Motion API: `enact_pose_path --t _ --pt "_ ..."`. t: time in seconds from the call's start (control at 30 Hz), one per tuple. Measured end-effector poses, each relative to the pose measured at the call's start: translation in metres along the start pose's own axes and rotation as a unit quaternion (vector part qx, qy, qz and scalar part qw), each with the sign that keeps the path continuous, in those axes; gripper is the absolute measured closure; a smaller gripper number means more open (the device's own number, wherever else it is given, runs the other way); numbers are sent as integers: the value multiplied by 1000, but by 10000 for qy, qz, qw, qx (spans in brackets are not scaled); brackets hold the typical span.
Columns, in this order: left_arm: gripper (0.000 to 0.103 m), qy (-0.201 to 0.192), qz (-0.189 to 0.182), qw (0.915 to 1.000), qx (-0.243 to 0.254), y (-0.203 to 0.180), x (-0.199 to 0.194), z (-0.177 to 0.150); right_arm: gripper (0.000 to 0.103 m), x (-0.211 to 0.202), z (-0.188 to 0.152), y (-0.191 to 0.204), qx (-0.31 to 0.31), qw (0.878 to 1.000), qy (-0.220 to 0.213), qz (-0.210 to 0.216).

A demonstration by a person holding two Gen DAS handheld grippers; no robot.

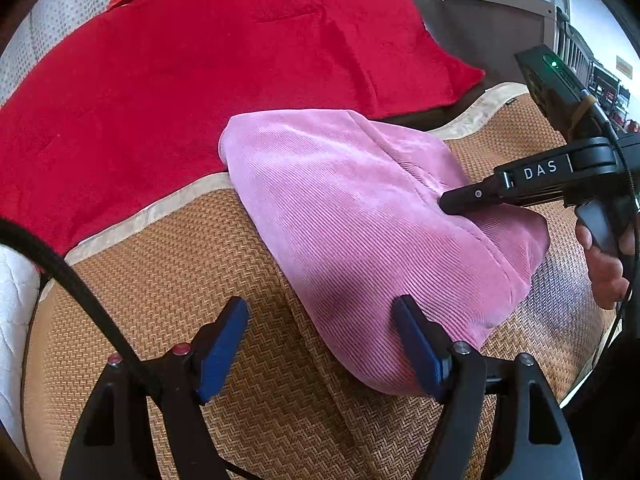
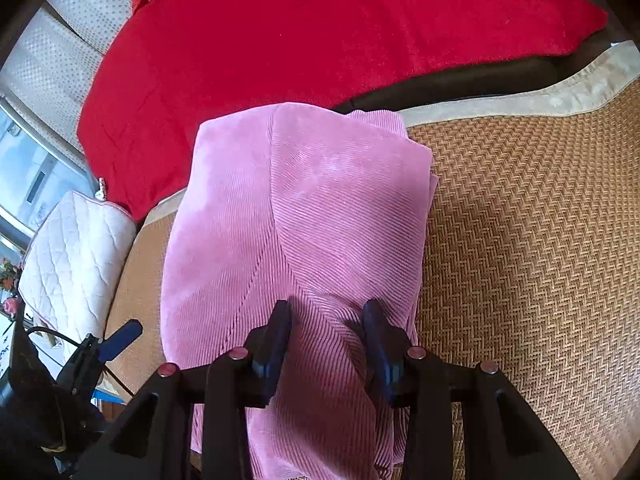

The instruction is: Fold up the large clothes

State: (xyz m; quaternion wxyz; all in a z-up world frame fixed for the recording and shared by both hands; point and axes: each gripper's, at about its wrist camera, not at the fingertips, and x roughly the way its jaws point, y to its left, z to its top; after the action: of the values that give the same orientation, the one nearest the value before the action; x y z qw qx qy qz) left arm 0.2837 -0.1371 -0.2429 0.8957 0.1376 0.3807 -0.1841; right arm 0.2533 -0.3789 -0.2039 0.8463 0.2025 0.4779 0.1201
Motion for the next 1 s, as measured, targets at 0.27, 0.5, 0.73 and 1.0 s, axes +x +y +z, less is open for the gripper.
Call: enact_pose_path --t 0.27,0.5,0.73,1.0 --pt "26 -390 460 9981 -114 7 -21 16 51 -46 9 7 -9 9979 -612 218" --pt "26 -730 881 9927 -373 20 -31 31 46 -70 5 14 -139 9924 -1189 269" --pt "26 -657 927 9919 -576 32 -23 36 46 -59 9 21 -103 9929 -1156 273" --pt "26 -492 1039 9916 -599 36 -6 36 49 -39 14 24 -16 9941 -1067 182"
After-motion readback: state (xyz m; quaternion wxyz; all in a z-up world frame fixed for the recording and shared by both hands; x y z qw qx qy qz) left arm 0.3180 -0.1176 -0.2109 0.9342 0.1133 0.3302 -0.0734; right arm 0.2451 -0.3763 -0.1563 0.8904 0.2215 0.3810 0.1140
